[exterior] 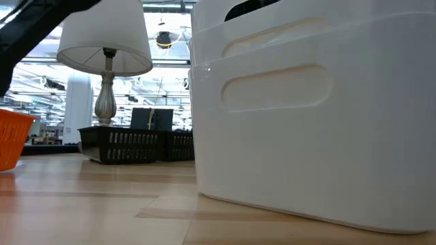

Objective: Stack baskets by color
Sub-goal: Stack the bottom black bin on the top left black bin

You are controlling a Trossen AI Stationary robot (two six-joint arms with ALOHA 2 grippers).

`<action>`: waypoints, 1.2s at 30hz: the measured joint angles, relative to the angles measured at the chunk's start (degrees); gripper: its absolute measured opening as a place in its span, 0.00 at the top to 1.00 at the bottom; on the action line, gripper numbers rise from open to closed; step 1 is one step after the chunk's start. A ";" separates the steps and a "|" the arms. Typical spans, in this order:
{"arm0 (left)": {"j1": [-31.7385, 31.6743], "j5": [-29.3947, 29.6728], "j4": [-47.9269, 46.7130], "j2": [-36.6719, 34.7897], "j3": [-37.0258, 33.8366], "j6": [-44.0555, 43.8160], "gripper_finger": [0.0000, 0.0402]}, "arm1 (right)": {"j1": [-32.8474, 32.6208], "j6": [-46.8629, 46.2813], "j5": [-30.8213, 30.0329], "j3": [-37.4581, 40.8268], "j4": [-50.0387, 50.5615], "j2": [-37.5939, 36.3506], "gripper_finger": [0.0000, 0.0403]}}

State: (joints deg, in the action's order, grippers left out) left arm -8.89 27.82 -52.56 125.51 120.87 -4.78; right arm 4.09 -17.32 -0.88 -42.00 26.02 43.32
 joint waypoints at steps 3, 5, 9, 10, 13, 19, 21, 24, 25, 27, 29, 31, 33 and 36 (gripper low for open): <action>1.23 0.78 -6.09 -2.41 -0.18 -1.43 1.00 | -1.48 -0.41 -6.84 0.00 0.44 -0.90 0.98; 2.16 0.69 -8.59 -4.54 -0.21 -3.19 1.00 | -1.57 -1.45 -10.29 0.00 0.50 -0.83 0.98; 5.83 -0.19 -16.24 -11.73 -0.10 -7.06 1.00 | -0.12 -2.18 -12.80 0.00 0.52 1.04 0.98; 7.29 -0.27 -18.87 -13.33 -0.10 -8.01 1.00 | 0.22 -2.23 -12.77 0.03 0.86 1.82 0.98; 11.42 -0.44 -26.59 -18.43 -0.21 -13.70 1.00 | 1.38 -3.98 -12.95 0.04 0.92 4.48 0.98; 20.91 7.91 -37.41 -27.74 -0.62 -32.66 0.98 | 3.19 -3.83 -13.08 0.04 1.54 10.78 0.86; 24.23 7.59 -36.97 -31.11 -3.58 -37.83 0.93 | 3.45 -3.39 -13.00 0.04 1.85 12.78 0.80; 28.23 9.52 -37.31 -35.11 -9.55 -46.85 0.83 | 3.55 -3.38 -12.98 0.04 2.42 15.16 0.72; 29.12 8.80 -37.55 -36.53 -12.96 -49.31 0.79 | 3.55 -3.37 -12.98 0.07 2.58 15.57 0.70; 30.57 6.32 -36.77 -38.28 -20.43 -54.17 0.70 | 3.35 -3.39 -12.93 0.04 2.08 16.38 0.66; 30.71 5.73 -37.24 -40.03 -28.26 -59.72 0.62 | 3.35 -3.37 -12.86 0.07 2.51 16.41 0.63; 29.98 5.99 -37.38 -42.38 -36.30 -63.19 0.56 | 3.37 -3.37 -12.86 0.04 2.09 16.19 0.60; 27.64 5.28 -35.56 -43.88 -43.86 -63.90 0.52 | 3.51 -3.27 -12.86 0.07 2.44 15.46 0.59; 21.85 0.47 -30.32 -46.95 -53.35 -60.93 0.52 | 4.01 -3.18 -12.81 0.07 2.31 14.35 0.59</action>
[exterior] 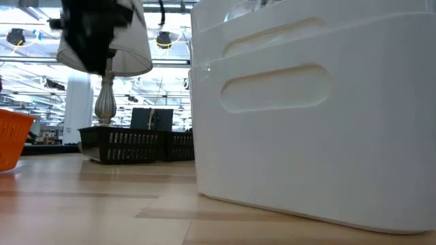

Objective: Stack baskets by color
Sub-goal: Stack the bottom black bin on the top left black bin

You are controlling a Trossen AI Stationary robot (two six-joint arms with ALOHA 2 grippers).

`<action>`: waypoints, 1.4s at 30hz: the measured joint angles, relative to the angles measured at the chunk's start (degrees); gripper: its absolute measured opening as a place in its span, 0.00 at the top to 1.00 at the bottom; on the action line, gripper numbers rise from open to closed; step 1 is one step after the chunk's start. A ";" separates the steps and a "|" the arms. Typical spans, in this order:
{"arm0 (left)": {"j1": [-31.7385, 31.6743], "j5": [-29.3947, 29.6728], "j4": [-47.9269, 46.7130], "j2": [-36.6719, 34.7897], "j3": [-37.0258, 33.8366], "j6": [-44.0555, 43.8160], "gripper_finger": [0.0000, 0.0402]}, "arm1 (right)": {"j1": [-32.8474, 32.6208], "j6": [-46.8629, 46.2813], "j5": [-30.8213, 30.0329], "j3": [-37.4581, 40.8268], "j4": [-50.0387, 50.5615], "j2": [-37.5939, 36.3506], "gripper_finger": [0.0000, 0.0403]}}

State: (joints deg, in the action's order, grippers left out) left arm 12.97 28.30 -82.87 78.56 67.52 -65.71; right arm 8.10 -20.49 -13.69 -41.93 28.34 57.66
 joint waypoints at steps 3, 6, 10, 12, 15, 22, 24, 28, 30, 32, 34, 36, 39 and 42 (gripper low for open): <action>-6.38 -3.16 8.44 -3.34 -7.70 5.56 0.53 | 0.31 0.00 0.03 0.00 -0.05 -1.09 0.60; -13.33 -6.18 16.62 -6.94 -13.25 12.83 0.55 | 0.31 0.15 0.06 0.00 0.07 -1.55 0.61; -22.37 -10.09 23.74 -9.74 -18.77 20.88 0.57 | -0.12 0.13 0.09 -0.02 0.10 -1.65 0.63; -25.78 -13.18 26.81 -9.74 -20.71 24.27 0.57 | -0.40 0.13 0.13 -0.02 -0.03 -1.65 0.63; -28.88 -14.60 30.15 -8.58 -22.53 28.47 0.57 | -0.79 0.09 0.27 -0.02 0.02 -1.65 0.63; -30.86 -19.36 34.62 -4.28 -23.73 33.88 0.57 | -0.96 -0.04 0.31 -0.02 0.13 -1.65 0.63; -30.86 -19.64 34.54 -2.29 -23.73 34.18 0.57 | -0.96 -0.02 0.30 -0.02 0.13 -1.65 0.64; -30.86 -22.88 35.10 1.42 -23.73 35.50 0.57 | -0.96 -0.02 0.29 -0.02 0.13 -1.65 0.65; -30.84 -24.12 35.05 3.02 -23.73 35.76 0.58 | -0.96 -0.02 0.29 -0.02 0.15 -1.65 0.66; -30.86 -25.01 35.01 4.07 -23.73 35.68 0.63 | -0.96 -0.02 0.28 -0.02 0.15 -1.65 0.66; -30.86 -26.09 34.82 4.36 -23.73 35.49 0.70 | -0.96 0.00 0.28 -0.02 0.19 -1.65 0.67; -30.86 -27.50 34.78 4.33 -23.73 35.23 0.81 | -0.96 0.05 0.28 -0.02 0.22 -1.65 0.67; -30.86 -28.44 34.25 3.41 -23.70 35.10 0.96 | -0.87 0.22 0.26 -0.02 0.41 -1.65 0.67; -30.86 -28.46 33.88 2.18 -23.67 34.55 0.98 | -0.87 0.87 0.26 -0.02 0.42 -1.65 0.67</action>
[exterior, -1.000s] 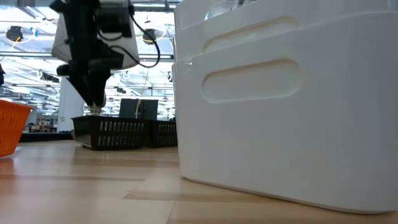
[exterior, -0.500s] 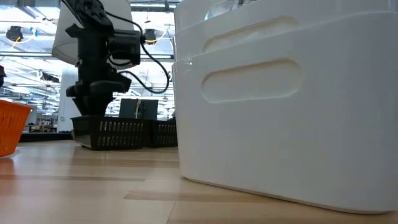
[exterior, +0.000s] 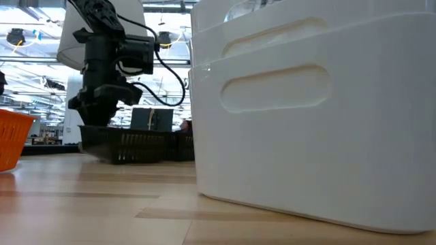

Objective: Stack baskets by color
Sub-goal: Stack the bottom black bin on the top left black bin

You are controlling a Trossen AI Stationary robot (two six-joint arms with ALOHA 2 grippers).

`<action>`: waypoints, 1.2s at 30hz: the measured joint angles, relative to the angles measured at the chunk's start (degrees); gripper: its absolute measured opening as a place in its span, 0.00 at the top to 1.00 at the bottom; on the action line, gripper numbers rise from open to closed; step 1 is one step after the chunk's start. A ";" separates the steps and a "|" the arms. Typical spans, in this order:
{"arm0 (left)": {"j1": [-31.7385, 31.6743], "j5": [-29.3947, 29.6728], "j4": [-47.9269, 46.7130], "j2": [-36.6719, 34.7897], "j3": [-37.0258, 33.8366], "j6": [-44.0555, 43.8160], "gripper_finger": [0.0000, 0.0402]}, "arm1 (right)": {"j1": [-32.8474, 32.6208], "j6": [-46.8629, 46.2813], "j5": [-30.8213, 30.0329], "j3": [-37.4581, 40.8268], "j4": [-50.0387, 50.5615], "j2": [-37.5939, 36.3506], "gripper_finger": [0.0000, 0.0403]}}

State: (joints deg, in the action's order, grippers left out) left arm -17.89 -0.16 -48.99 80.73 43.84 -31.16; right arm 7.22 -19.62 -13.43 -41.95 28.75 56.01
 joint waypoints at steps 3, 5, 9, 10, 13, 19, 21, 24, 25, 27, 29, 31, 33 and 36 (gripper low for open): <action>0.00 -0.02 -2.97 -1.48 1.35 -0.64 1.00 | 0.00 0.03 0.00 0.00 0.00 0.00 0.68; 0.00 0.12 -5.42 -2.56 2.86 -1.12 1.00 | 0.00 0.05 0.00 0.00 0.00 0.00 0.68; 0.00 0.18 -9.59 -4.78 7.78 -1.73 1.00 | 0.00 0.18 -0.02 0.00 0.00 0.00 0.68; 0.00 0.18 -10.61 -5.23 9.35 -1.69 1.00 | 0.00 0.18 -0.02 0.00 0.00 0.00 0.68; 0.00 0.21 -15.35 -6.16 14.84 -1.62 1.00 | 0.00 0.18 -0.02 0.01 0.08 0.00 0.68; -1.18 6.51 -16.70 -5.73 24.82 1.28 1.00 | 0.00 0.16 -0.04 0.02 1.34 0.00 0.69; -2.63 7.03 -13.97 -4.67 26.04 3.37 1.00 | 0.00 0.16 -0.04 0.02 1.31 0.00 0.69; -4.88 6.48 -10.24 -1.79 26.13 5.41 1.00 | 0.00 0.16 -0.06 0.02 1.31 0.00 0.69; -5.56 6.45 -9.21 -0.47 26.13 6.17 1.00 | 0.00 0.16 -0.05 0.02 1.34 0.02 0.69; -6.86 6.43 -7.42 2.63 26.13 7.34 1.00 | 0.00 0.13 -0.07 0.02 1.52 0.00 0.69; -7.96 6.20 -5.66 5.64 26.13 7.96 1.00 | 0.00 0.14 -0.07 0.02 2.23 0.00 0.69; -8.90 5.07 -4.57 8.47 26.13 8.43 1.00 | 0.00 0.13 -0.07 0.02 3.29 0.00 0.69; -9.66 3.78 -4.61 11.25 26.13 8.52 1.00 | 0.00 0.10 -0.09 0.02 4.03 0.00 0.69; -10.40 0.92 -4.60 14.73 26.13 9.68 1.00 | -0.02 0.07 -0.09 0.02 4.51 0.02 0.69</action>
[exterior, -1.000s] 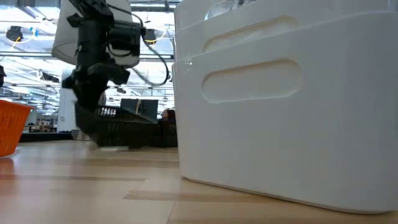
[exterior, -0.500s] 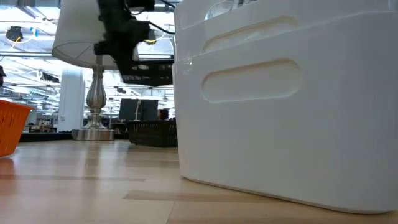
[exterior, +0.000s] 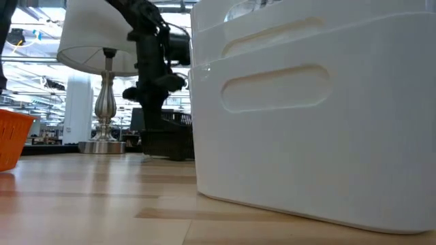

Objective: Stack baskets by color
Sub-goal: Stack the bottom black bin on the top left black bin

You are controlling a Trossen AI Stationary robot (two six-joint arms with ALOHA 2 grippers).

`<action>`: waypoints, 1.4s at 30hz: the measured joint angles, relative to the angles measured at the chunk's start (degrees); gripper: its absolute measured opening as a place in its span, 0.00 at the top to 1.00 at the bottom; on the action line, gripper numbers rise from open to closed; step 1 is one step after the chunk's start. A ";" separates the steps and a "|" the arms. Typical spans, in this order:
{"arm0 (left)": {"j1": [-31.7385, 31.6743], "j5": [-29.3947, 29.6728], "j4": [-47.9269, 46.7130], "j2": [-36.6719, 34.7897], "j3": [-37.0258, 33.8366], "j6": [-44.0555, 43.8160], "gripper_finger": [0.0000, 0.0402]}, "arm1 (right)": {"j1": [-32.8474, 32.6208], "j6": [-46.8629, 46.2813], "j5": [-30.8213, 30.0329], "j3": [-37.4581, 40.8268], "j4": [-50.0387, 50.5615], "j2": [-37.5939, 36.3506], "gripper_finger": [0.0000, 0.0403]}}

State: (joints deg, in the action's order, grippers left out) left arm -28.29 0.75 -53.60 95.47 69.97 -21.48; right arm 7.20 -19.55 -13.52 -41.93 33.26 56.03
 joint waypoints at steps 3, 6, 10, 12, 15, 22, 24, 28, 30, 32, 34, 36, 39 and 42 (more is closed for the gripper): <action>-0.15 -2.17 -0.80 1.69 -0.04 0.03 1.00 | 0.00 0.00 -0.01 0.00 -0.02 0.00 0.69; 0.16 -3.74 -1.28 1.81 -0.02 1.27 1.00 | 0.00 0.00 -0.01 0.00 -0.03 0.00 0.69; 0.25 -3.97 -3.40 1.72 -0.02 3.44 1.00 | 0.01 0.00 0.00 0.00 -0.04 0.00 0.69; 0.23 -3.93 -5.95 1.72 -0.02 4.45 1.00 | 0.00 0.00 -0.01 0.00 -0.04 0.00 0.69; 0.57 -3.91 -7.10 1.70 -0.02 5.95 0.98 | 0.00 0.00 0.00 0.00 -0.05 0.00 0.69; 2.45 -3.93 -6.89 1.70 -0.02 9.13 0.79 | 0.00 -0.36 0.00 0.00 -0.07 0.00 0.69; 2.76 -3.93 -7.43 1.68 0.16 9.00 0.72 | 0.00 -0.37 0.00 0.00 -0.07 0.00 0.69; 2.86 -3.33 -12.64 1.66 3.06 8.85 0.58 | 0.00 -0.39 0.00 0.00 -0.10 0.00 0.69; 2.83 -1.01 -15.34 1.66 5.23 8.17 0.52 | 0.00 -0.42 0.00 0.00 -0.10 0.00 0.69; 2.83 2.03 -17.41 1.66 7.93 7.08 0.48 | 0.00 -0.51 0.00 0.00 -0.10 0.00 0.69; 3.02 3.56 -17.96 1.66 10.65 6.69 0.46 | 0.00 -0.51 0.00 0.00 -0.10 0.00 0.69; 3.16 2.72 -18.11 1.64 13.52 7.12 0.46 | 0.00 -0.50 0.00 0.00 -0.10 0.00 0.69; 3.18 -1.71 -16.70 1.46 15.13 7.73 0.52 | 0.00 -0.50 0.00 0.00 -0.10 0.00 0.69; 3.18 -3.33 -16.42 1.73 15.06 8.73 0.64 | 0.00 -0.49 0.01 0.00 -0.10 0.00 0.69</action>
State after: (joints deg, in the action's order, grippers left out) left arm -25.10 -2.57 -70.02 97.19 85.03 -12.75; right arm 7.20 -20.04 -13.50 -41.93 33.17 56.03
